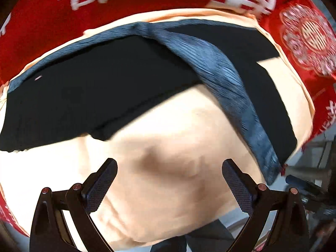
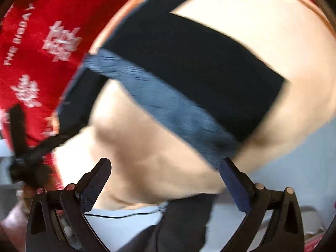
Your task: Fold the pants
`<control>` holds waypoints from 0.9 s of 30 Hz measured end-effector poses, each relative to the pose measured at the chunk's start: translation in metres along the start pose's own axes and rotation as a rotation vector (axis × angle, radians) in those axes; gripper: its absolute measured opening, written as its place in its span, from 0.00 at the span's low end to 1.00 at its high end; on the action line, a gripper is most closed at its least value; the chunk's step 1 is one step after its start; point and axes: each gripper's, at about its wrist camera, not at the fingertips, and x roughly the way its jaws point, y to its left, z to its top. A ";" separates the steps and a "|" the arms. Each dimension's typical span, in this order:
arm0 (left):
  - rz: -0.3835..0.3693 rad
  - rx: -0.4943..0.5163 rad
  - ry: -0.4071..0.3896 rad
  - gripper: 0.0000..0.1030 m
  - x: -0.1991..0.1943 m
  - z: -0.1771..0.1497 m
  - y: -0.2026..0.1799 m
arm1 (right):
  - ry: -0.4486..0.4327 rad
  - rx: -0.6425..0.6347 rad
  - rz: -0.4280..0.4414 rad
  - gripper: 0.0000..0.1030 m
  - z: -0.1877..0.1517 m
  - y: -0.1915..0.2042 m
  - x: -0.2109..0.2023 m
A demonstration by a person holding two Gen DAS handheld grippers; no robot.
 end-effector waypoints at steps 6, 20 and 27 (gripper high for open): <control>-0.034 0.020 -0.006 0.98 0.015 0.003 -0.026 | 0.039 0.038 -0.058 0.76 -0.007 -0.031 0.017; -0.136 -0.023 0.084 0.98 0.065 0.047 -0.088 | 0.073 -0.009 0.133 0.42 0.017 -0.045 0.026; -0.136 -0.054 0.142 0.81 0.078 0.050 -0.103 | 0.146 0.033 0.201 0.04 0.027 -0.050 0.018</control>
